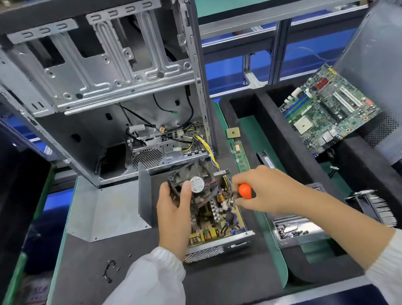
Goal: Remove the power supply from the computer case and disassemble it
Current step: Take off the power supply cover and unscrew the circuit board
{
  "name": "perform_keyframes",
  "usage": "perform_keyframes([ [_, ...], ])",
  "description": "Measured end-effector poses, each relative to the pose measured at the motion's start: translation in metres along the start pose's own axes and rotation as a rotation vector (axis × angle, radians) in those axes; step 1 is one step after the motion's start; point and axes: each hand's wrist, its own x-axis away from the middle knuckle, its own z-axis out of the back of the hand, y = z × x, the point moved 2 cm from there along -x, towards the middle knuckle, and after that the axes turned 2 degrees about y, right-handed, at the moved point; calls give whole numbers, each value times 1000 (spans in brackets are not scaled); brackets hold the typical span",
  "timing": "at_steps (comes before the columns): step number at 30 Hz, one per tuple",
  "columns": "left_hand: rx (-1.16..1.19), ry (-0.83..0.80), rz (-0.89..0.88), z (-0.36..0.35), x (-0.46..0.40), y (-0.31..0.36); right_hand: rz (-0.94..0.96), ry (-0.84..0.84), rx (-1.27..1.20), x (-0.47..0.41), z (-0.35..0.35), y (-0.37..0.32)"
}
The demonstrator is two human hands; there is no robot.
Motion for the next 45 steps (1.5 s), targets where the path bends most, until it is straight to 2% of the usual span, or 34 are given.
perform_keyframes([
  [5,292,126,120,42,-24,18,45,78,21,-16,25,-18],
  [9,338,125,183,98,-57,26,182,154,82,-46,35,-59],
  [13,101,156,300,149,-86,6,302,206,220,-88,27,-106],
  [17,-223,240,300,168,-105,-14,389,111,336,-126,-1,-153],
  [23,-613,111,124,155,-118,-27,417,13,424,-155,-39,-178],
  [25,-746,68,133,151,-121,-32,390,-1,424,-161,-44,-173],
  [27,-863,25,159,148,-122,-34,364,-10,368,-163,-43,-166],
  [29,-913,9,99,145,-120,-27,341,16,233,-158,-29,-156],
  [33,-649,80,-279,123,-91,12,282,196,-166,-128,23,-124],
  [35,-553,66,-426,102,-68,28,244,244,-333,-107,43,-108],
  [40,-693,-238,-328,47,-31,16,163,306,-539,-64,54,-77],
  [43,-778,-316,-307,33,-21,1,195,438,-633,-44,56,-70],
  [45,-755,-338,-310,32,-19,-6,238,525,-736,-34,59,-69],
])
